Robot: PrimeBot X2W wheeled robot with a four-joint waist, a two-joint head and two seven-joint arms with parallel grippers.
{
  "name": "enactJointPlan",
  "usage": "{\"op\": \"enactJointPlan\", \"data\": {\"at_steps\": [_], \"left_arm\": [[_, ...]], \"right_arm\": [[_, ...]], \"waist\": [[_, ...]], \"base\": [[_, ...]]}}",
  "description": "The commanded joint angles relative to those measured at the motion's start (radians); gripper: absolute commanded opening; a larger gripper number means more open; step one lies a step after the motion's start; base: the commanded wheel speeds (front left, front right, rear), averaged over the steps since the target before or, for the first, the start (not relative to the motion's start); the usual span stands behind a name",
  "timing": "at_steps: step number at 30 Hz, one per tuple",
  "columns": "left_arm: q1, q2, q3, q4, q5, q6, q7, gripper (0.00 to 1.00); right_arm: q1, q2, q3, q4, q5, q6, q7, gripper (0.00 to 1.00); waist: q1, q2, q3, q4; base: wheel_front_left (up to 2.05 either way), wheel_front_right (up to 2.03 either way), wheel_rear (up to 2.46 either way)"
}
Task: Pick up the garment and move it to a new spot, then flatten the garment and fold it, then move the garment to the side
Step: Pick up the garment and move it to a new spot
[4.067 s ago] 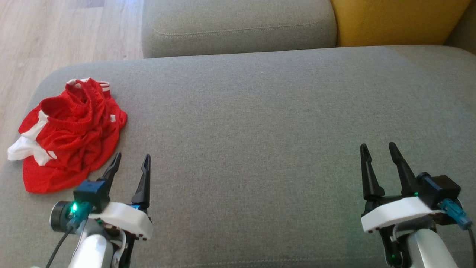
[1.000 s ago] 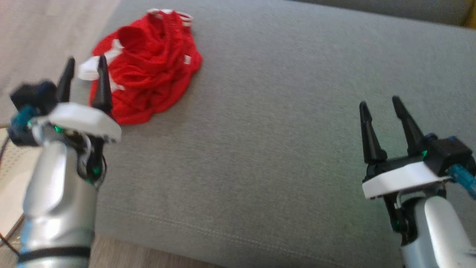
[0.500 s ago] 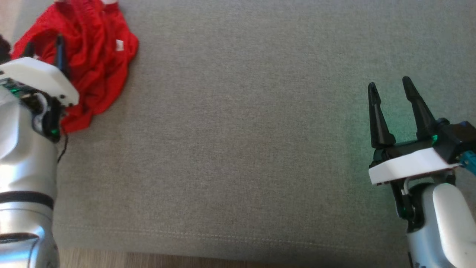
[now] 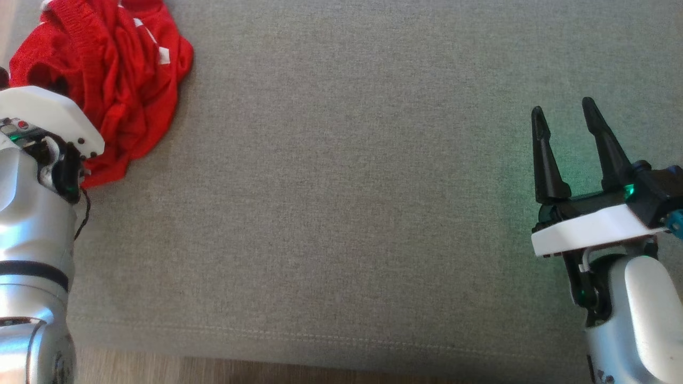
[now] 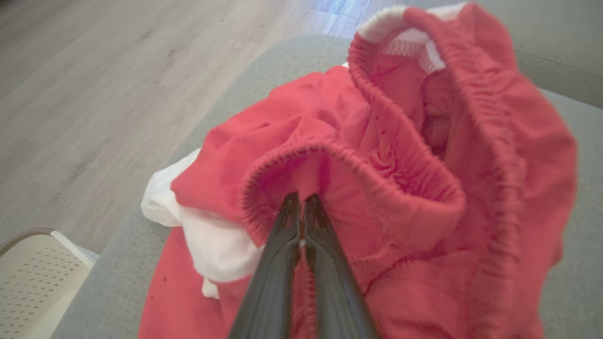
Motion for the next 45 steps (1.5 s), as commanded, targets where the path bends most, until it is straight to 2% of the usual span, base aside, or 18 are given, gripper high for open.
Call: {"op": "enactJointPlan", "data": {"at_steps": [1, 8, 14, 25, 31, 33, 37, 41, 45], "left_arm": [[-0.038, 0.064, 0.010, -0.019, 0.006, 0.005, -0.021, 0.00], [-0.055, 0.081, -0.005, -0.052, 0.022, 0.023, -0.177, 0.00], [-0.055, 0.096, -0.010, -0.147, 0.033, 0.023, -0.217, 0.00], [0.050, 0.091, -0.018, -0.555, 0.074, 0.016, -0.220, 0.00], [0.160, 0.063, -0.059, -0.784, 0.081, 0.015, -0.200, 0.00], [0.233, 0.044, -0.081, -0.912, 0.080, 0.021, -0.164, 0.00], [0.330, 0.005, -0.132, -1.066, 0.087, 0.036, -0.115, 0.00], [0.383, -0.039, -0.197, -1.137, 0.106, 0.049, -0.077, 0.00], [0.399, -0.079, -0.269, -1.135, 0.122, 0.039, -0.047, 0.00]], "right_arm": [[-0.015, 0.000, 0.017, -0.040, -0.004, 0.004, 0.006, 1.00], [-0.001, 0.008, 0.005, -0.035, 0.000, 0.004, 0.006, 1.00], [0.009, 0.015, -0.005, -0.036, 0.004, 0.004, -0.002, 1.00], [0.042, 0.034, -0.026, -0.026, 0.016, 0.004, -0.026, 1.00], [0.085, 0.041, -0.022, -0.030, 0.028, 0.004, -0.026, 1.00], [0.095, 0.044, -0.018, -0.042, 0.034, 0.004, -0.023, 1.00], [0.099, 0.045, -0.024, -0.073, 0.036, 0.004, -0.022, 1.00], [0.090, 0.046, -0.030, -0.101, 0.038, 0.004, -0.024, 1.00], [0.084, 0.047, -0.028, -0.114, 0.046, 0.004, -0.028, 1.00]], "waist": [[0.0000, 0.0000, -0.004, 0.003], [0.0000, 0.0000, -0.043, 0.016], [0.0000, 0.0000, -0.079, 0.026], [0.0000, 0.0000, -0.200, -0.001], [0.0000, 0.0000, -0.260, -0.045], [0.0000, 0.0000, -0.264, -0.080], [0.0000, 0.0000, -0.242, -0.126], [0.0000, 0.0000, -0.199, -0.183], [0.0000, 0.0000, -0.160, -0.224]], "base": [[0.00, 0.00, 0.00], [0.00, 0.00, 0.00], [0.00, 0.00, 0.00], [0.00, 0.00, 0.00], [0.00, 0.00, 0.00], [0.00, 0.00, 0.00], [0.00, 0.00, 0.00], [0.00, 0.00, 0.00], [0.00, 0.00, 0.00]]}}
